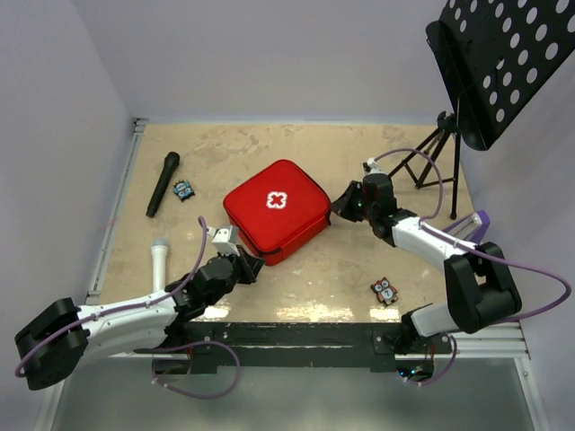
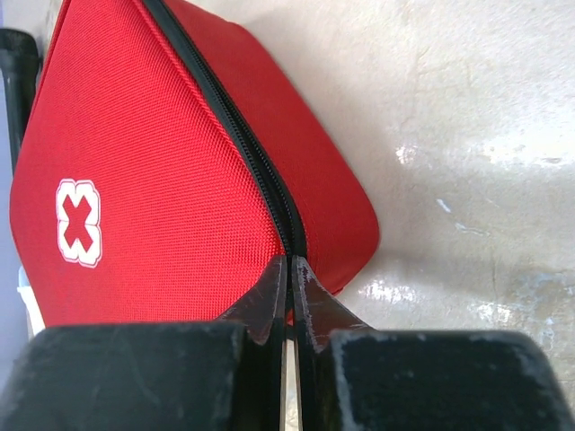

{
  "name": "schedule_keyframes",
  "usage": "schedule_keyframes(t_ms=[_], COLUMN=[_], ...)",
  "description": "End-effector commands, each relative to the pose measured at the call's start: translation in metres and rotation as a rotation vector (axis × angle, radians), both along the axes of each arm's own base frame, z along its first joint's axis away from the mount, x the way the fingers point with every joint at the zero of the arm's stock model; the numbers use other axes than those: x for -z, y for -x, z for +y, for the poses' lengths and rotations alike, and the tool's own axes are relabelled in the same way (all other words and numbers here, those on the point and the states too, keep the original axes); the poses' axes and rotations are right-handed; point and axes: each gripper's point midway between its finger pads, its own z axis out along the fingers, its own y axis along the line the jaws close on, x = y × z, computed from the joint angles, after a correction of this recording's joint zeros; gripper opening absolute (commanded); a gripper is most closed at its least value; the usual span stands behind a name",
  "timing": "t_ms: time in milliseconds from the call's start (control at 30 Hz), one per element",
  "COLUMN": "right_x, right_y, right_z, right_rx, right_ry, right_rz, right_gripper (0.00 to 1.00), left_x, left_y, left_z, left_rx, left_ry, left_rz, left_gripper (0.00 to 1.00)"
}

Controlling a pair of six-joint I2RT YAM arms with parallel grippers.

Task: Organize the medicine kit
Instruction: Zip the medicine box at the center of the board.

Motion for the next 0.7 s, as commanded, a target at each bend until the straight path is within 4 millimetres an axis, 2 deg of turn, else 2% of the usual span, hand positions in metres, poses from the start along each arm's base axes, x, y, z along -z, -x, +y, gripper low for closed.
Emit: schedule_keyframes(t_ms=[0, 33, 67, 100, 167, 233, 300, 400, 467, 567, 667], right_x=[-0.009, -0.018, -0.027, -0.033, -0.046, -0.053, -0.055, -0.039, -0.027, -0.011, -0.002], right_y=[-0.014, -0.013, -0.007, -0.002, 0.008, 0.020, 0.035, 0.059, 0.074, 0.085, 0.087], right_z=[-0.034, -0.034, -0.029, -0.028, -0.024, -0.017, -0.011, 0.000, 0.010, 0.014, 0.014], right_rx=[0.079, 0.081, 0.058, 0.051, 0.026, 0.001, -0.016, -0.053, -0.089, -0.109, -0.123], right_ry=[0.103, 0.088, 0.057, 0.040, 0.020, 0.007, -0.014, -0.047, -0.048, -0.031, -0.021], right_rz=[-0.074, -0.103, -0.120, -0.131, -0.140, -0.143, -0.132, -0.082, -0.047, -0.019, -0.001], right_gripper=[0.12, 0.28, 0.48, 0.59, 0.66, 0.67, 0.61, 0.47, 0.42, 0.42, 0.47], left_x=[0.038, 0.038, 0.038, 0.038, 0.037, 0.036, 0.035, 0.032, 0.031, 0.029, 0.022], left_y=[0.008, 0.008, 0.009, 0.009, 0.009, 0.008, 0.006, 0.004, 0.003, 0.002, 0.001], left_z=[0.031, 0.028, 0.026, 0.023, 0.015, 0.009, 0.003, -0.007, -0.012, -0.017, -0.028], left_rx=[-0.061, -0.047, -0.037, -0.024, 0.006, 0.025, 0.038, 0.058, 0.071, 0.086, 0.121], left_ry=[-0.136, -0.137, -0.144, -0.146, -0.140, -0.134, -0.133, -0.121, -0.114, -0.116, -0.104], left_rz=[0.074, 0.074, 0.077, 0.078, 0.075, 0.075, 0.075, 0.075, 0.076, 0.073, 0.058], left_gripper=[0.00, 0.00, 0.00, 0.00, 0.00, 0.00, 0.00, 0.00, 0.00, 0.00, 0.00])
